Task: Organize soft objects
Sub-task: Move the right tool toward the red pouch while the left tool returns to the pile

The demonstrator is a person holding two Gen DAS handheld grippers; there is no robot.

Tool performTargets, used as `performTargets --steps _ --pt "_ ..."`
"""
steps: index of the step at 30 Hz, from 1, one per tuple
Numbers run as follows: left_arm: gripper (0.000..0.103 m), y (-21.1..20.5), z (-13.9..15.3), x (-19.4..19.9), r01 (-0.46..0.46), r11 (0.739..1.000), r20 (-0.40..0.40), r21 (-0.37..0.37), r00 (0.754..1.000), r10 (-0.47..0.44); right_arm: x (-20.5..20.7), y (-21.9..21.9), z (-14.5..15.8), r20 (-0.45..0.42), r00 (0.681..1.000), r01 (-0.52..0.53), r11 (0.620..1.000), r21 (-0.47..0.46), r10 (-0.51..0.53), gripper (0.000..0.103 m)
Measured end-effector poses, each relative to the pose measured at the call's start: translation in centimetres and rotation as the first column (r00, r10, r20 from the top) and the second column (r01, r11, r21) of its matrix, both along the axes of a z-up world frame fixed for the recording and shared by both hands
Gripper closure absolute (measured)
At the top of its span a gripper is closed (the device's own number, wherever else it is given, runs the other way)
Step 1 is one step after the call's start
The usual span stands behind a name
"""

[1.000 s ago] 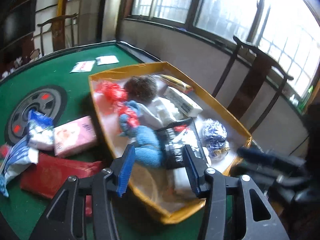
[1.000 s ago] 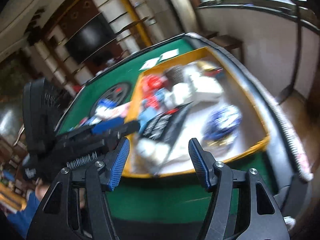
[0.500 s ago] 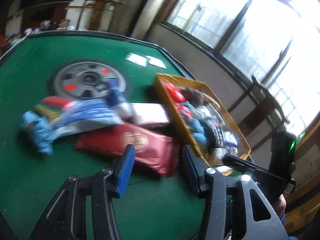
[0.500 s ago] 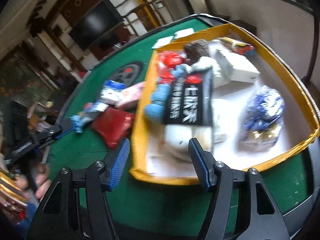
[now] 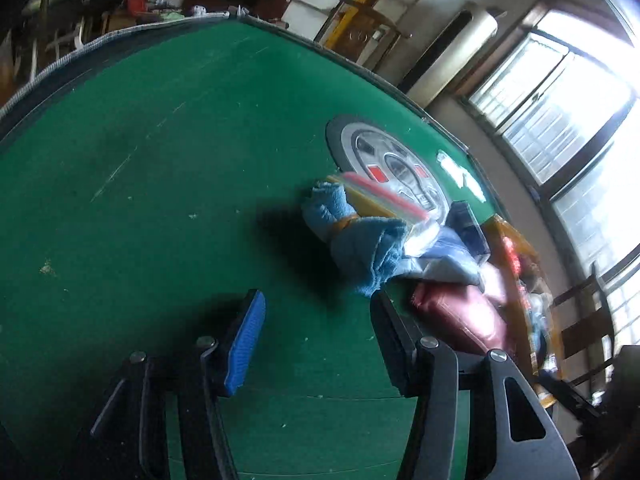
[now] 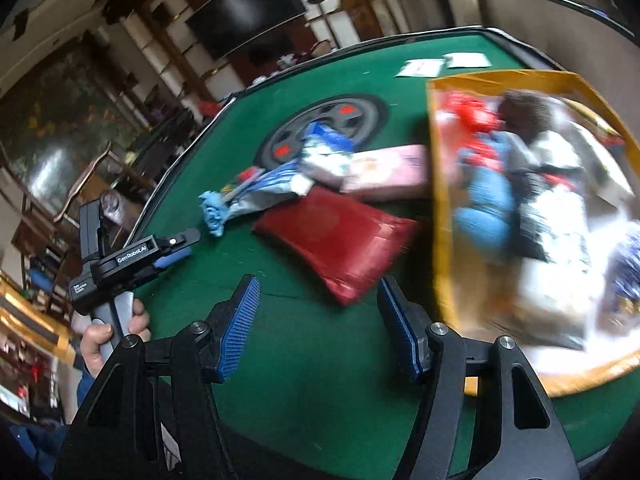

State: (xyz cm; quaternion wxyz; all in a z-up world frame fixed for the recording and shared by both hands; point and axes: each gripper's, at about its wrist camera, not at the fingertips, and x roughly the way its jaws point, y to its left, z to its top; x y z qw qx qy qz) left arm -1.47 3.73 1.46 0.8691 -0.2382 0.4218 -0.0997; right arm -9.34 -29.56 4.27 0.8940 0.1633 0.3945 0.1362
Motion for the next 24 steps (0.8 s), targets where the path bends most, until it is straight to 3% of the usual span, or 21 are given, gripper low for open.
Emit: performTargets --steps 4,11,14,19,22,24 --pt "0.048 -0.3 -0.2 0.2 0.026 1.000 -0.005 0.004 1.000 -0.026 3.8 2.2 0.2 -0.017 1.000 -0.014 0.999 -0.043 0.013 0.041" --pt "0.048 -0.1 -0.3 0.0 0.037 0.999 -0.002 -0.004 0.999 -0.037 9.9 1.5 -1.4 -0.138 0.983 0.105 0.985 -0.135 -0.123 0.041" --pt "0.048 -0.2 -0.2 0.0 0.043 0.999 0.000 -0.005 0.999 -0.043 10.7 1.7 -1.9 -0.152 0.980 0.101 0.981 -0.163 -0.126 0.041" --pt "0.048 -0.3 -0.1 -0.1 0.049 0.999 0.004 -0.005 0.999 -0.049 9.4 3.6 -2.4 -0.188 0.982 -0.015 0.995 -0.097 -0.004 0.031" --pt "0.048 0.0 -0.1 -0.2 0.039 0.999 0.002 -0.013 0.999 -0.039 8.0 6.1 -2.3 -0.200 0.971 -0.151 0.985 -0.078 0.133 0.030" --pt "0.048 0.1 -0.2 -0.1 0.035 0.999 0.000 -0.014 0.999 -0.035 7.4 6.9 -1.9 -0.182 0.973 -0.165 0.980 -0.106 0.144 0.030"
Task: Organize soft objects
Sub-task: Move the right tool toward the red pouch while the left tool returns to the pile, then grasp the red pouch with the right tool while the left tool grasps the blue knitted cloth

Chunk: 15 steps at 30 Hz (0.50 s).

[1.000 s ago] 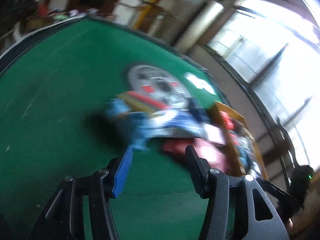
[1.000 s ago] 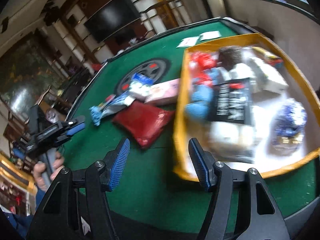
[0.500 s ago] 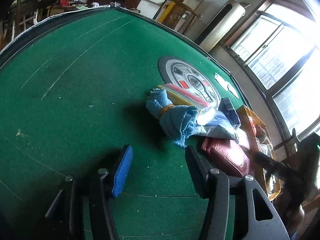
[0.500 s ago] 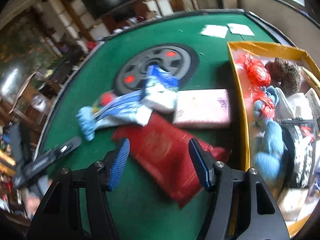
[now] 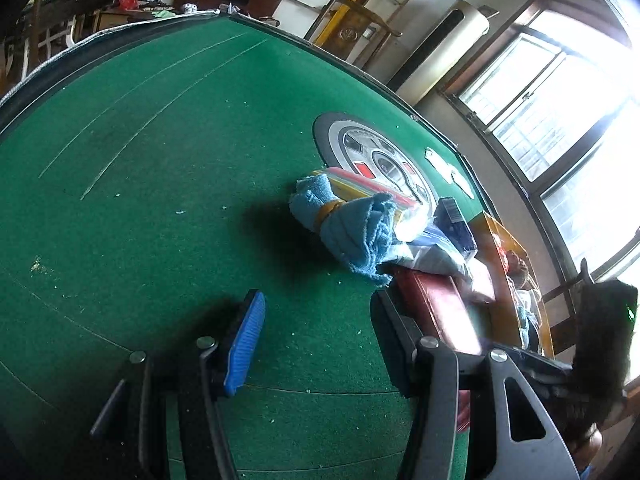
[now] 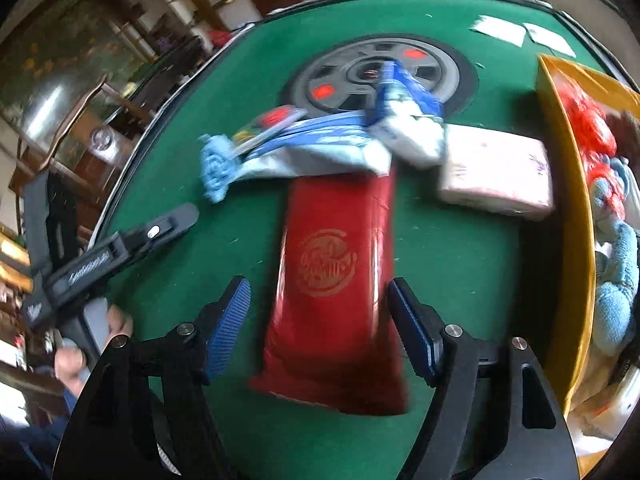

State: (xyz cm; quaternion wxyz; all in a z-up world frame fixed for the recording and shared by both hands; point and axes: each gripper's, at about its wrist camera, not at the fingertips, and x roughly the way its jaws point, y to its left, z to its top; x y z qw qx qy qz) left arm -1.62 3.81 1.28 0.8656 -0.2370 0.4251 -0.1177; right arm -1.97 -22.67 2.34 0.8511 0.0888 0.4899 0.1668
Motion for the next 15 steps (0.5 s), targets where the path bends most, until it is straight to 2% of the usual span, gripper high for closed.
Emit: performTargets --steps 2,4,6,9,12,15 --pt "0.048 -0.1 0.1 0.0 0.002 1.000 -0.001 0.001 1.000 -0.002 -0.1 0.6 0.5 0.062 0.998 0.034 0.996 -0.087 -0.029 0.030" --pt "0.048 -0.1 0.1 0.1 0.000 1.000 0.002 0.006 1.000 0.000 0.2 1.1 0.6 0.097 0.995 0.041 0.994 -0.098 -0.031 0.030" --pt "0.048 -0.1 0.0 0.0 0.000 1.000 -0.001 0.004 1.000 0.000 0.8 1.4 0.0 0.076 0.996 0.056 0.995 -0.081 -0.050 0.030" --pt "0.048 -0.1 0.1 0.1 0.000 1.000 -0.004 0.007 1.000 0.000 1.6 2.4 -0.6 0.071 0.997 0.049 0.991 -0.123 -0.041 0.030" --pt "0.048 -0.3 0.1 0.0 0.006 1.000 0.002 0.016 1.000 -0.006 2.0 3.6 -0.8 0.079 0.996 0.048 0.977 -0.209 -0.032 0.030" --pt "0.048 -0.4 0.1 0.1 0.010 1.000 0.000 0.023 1.000 -0.010 3.0 4.9 -1.8 0.067 0.998 0.029 0.945 -0.324 -0.008 0.030"
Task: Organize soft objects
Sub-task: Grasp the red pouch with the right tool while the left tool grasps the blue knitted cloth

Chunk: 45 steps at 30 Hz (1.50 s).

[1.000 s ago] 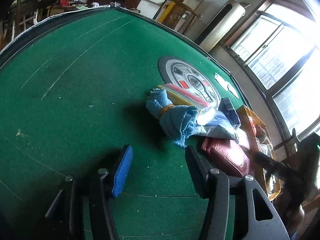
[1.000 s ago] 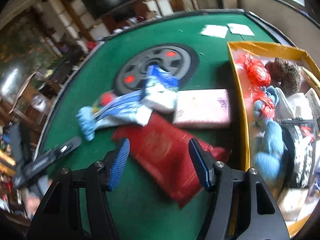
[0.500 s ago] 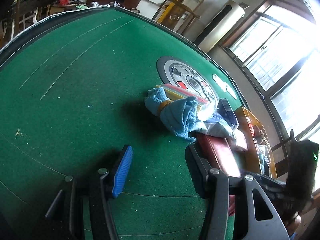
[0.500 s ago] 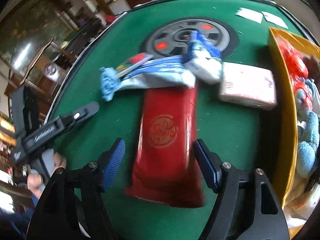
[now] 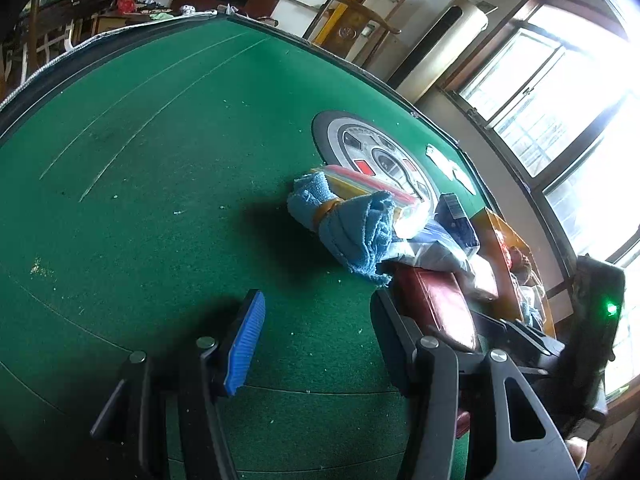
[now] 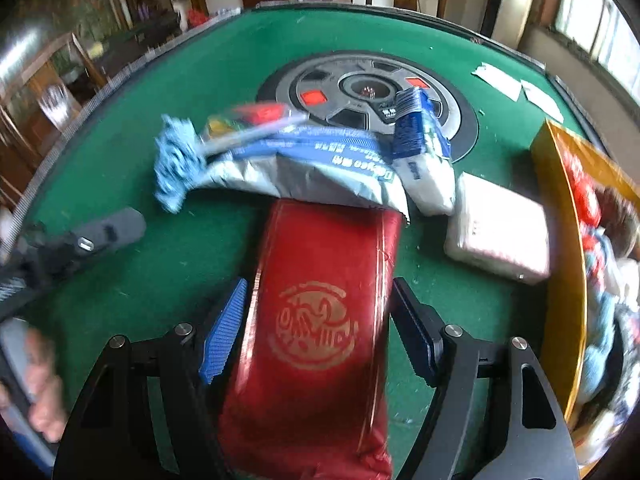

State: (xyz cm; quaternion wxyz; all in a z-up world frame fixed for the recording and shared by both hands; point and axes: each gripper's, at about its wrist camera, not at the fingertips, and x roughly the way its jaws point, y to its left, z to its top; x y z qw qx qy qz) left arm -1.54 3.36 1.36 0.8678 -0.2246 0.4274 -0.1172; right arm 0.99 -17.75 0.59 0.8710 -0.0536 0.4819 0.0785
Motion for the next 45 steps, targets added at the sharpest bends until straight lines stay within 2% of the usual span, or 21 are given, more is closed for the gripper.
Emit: performTargets --steps 3,5,7,10,15,16,19,20,23,26,29,30,33,35,41,45 --pt "0.048 -0.1 0.0 0.0 0.000 1.000 0.000 0.006 1.000 0.000 0.1 -0.5 0.0 0.019 1.000 -0.003 1.000 0.031 0.003 0.029" --pt "0.048 -0.2 0.0 0.0 0.001 1.000 0.000 0.009 1.000 -0.001 0.1 -1.2 0.1 0.037 0.999 -0.017 0.998 0.066 0.014 0.040" --pt "0.048 -0.2 0.0 0.1 0.004 1.000 -0.001 0.003 1.000 -0.004 0.1 -2.0 0.1 0.063 0.998 -0.039 0.993 0.108 0.032 0.043" --pt "0.048 -0.1 -0.1 0.2 0.019 0.999 -0.004 -0.031 1.000 -0.020 -0.3 -2.0 -0.2 0.125 0.990 -0.088 0.987 0.138 0.071 0.043" --pt "0.045 -0.6 0.8 1.1 0.025 0.999 -0.017 -0.027 1.000 -0.026 0.0 -3.0 -0.3 0.125 0.989 -0.103 0.970 0.220 0.077 0.043" --pt "0.041 -0.6 1.0 1.6 0.028 0.999 -0.023 -0.039 0.999 -0.029 0.0 -2.9 -0.4 0.126 0.989 -0.103 0.971 0.215 0.077 0.043" --pt "0.040 0.1 1.5 3.0 0.011 0.991 -0.062 -0.132 0.998 -0.019 -0.2 -2.6 -0.4 0.127 0.989 -0.104 0.973 0.205 0.078 0.043" --pt "0.040 0.8 1.6 3.4 -0.009 0.981 -0.071 -0.192 0.997 -0.005 -0.2 -2.6 -0.4 0.126 0.989 -0.103 0.973 0.208 0.078 0.043" --pt "0.039 1.9 1.7 4.4 -0.076 0.964 -0.114 -0.255 0.992 0.048 -0.1 -2.8 -0.4 0.122 0.990 -0.098 0.971 0.219 0.072 0.043" --pt "0.039 1.8 1.3 6.1 -0.113 0.964 -0.160 -0.242 0.984 0.075 0.0 -2.8 -0.3 0.120 0.990 -0.096 0.970 0.222 0.070 0.043" --pt "0.039 0.9 0.7 7.3 -0.097 0.961 -0.203 -0.258 0.978 0.044 0.0 -3.0 -0.3 0.120 0.990 -0.096 0.968 0.230 0.069 0.043" --pt "0.039 0.4 0.5 7.5 -0.102 0.968 -0.209 -0.230 0.976 0.054 0.1 -3.0 -0.3 0.120 0.990 -0.095 0.967 0.234 0.069 0.043" --pt "0.042 -0.2 0.5 7.7 -0.082 0.976 -0.172 -0.201 0.984 0.047 0.0 -3.1 -0.3 0.121 0.990 -0.097 0.966 0.240 0.069 0.043" --pt "0.058 -0.4 0.8 7.4 -0.061 0.985 -0.140 -0.160 0.989 0.038 0.0 -3.1 -0.3 0.122 0.990 -0.098 0.966 0.240 0.070 0.043" --pt "0.068 1.5 0.3 5.9 -0.024 0.992 -0.151 -0.120 0.988 0.006 0.1 -3.0 -0.3 0.122 0.990 -0.099 0.967 0.237 0.071 0.043" --pt "0.068 2.3 0.4 4.3 0.023 0.995 -0.147 -0.099 0.988 -0.038 0.1 -3.0 -0.3 0.122 0.990 -0.099 0.968 0.232 0.072 0.043"
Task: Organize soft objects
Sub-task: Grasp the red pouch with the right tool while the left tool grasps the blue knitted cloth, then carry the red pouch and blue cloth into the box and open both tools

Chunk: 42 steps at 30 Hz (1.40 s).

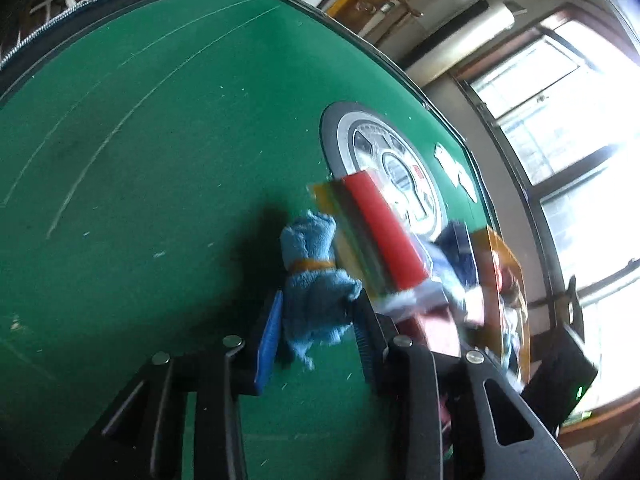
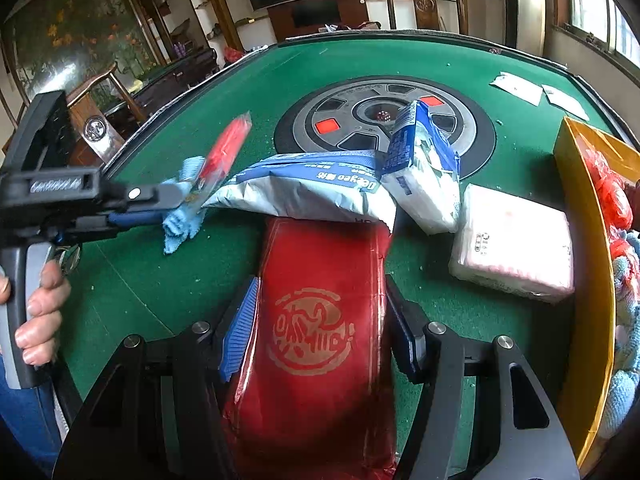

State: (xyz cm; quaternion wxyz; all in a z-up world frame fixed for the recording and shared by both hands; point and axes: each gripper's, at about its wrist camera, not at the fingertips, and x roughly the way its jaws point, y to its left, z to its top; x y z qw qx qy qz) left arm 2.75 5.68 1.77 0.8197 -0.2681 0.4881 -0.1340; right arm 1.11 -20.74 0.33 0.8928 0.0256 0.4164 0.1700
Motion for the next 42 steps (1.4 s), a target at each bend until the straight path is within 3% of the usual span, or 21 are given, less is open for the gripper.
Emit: performTargets --steps 4,7,11,16,18,20,21,24,27,31,37,42 --pt "0.067 0.4 0.2 0.0 -0.019 1.000 0.026 0.021 1.000 0.018 0.0 0.1 0.0 0.004 1.000 -0.001 1.000 -0.009 0.001 0.043" --pt "0.067 0.2 -0.1 0.7 -0.015 1.000 0.012 0.002 1.000 0.015 -0.1 0.2 -0.1 0.006 1.000 -0.003 1.000 -0.014 0.003 0.043" --pt "0.065 -1.2 -0.4 1.5 0.009 0.999 -0.013 0.037 1.000 -0.009 -0.1 0.2 -0.1 0.007 1.000 -0.003 1.000 -0.014 0.003 0.042" --pt "0.060 -2.4 -0.2 2.0 0.003 0.993 0.020 0.120 1.000 -0.005 -0.2 0.4 0.0 0.011 1.000 -0.006 1.000 -0.025 0.006 0.042" --pt "0.061 -3.5 0.1 1.9 0.016 0.979 0.040 0.204 0.999 -0.025 -0.3 0.4 0.0 0.013 1.000 -0.005 1.000 -0.030 0.005 0.043" --pt "0.074 -4.2 0.2 1.4 0.011 0.960 0.059 0.280 0.998 -0.029 -0.3 0.4 0.0 0.015 1.000 -0.005 0.999 -0.032 0.006 0.046" --pt "0.074 -4.4 0.2 1.1 0.009 0.952 0.065 0.307 0.997 -0.030 -0.4 0.4 0.0 0.016 1.000 -0.007 0.999 -0.033 0.007 0.047" --pt "0.076 -4.0 0.3 -0.3 0.014 0.957 0.067 0.291 0.997 -0.035 -0.5 0.3 0.1 0.010 1.000 -0.019 1.000 -0.016 0.019 0.049" --pt "0.076 -2.9 0.8 -2.0 0.016 0.971 0.074 0.238 0.997 -0.034 -0.4 -0.4 0.1 -0.041 0.996 -0.075 0.989 0.127 0.081 0.050" --pt "0.076 -2.1 2.0 -4.0 0.016 0.977 0.102 0.213 0.994 -0.038 -0.3 -0.7 -0.5 -0.114 0.966 -0.171 0.905 0.389 0.231 0.050" --pt "0.076 -2.2 4.4 -6.1 0.029 0.980 0.152 0.198 0.987 -0.060 -1.3 -1.3 0.8 -0.036 0.951 -0.242 0.815 0.526 0.306 0.050" --pt "0.076 -5.0 7.0 -6.6 0.081 0.979 0.196 0.186 0.974 -0.118 -2.4 -3.7 2.1 0.038 0.977 -0.197 0.811 0.550 0.211 0.050"
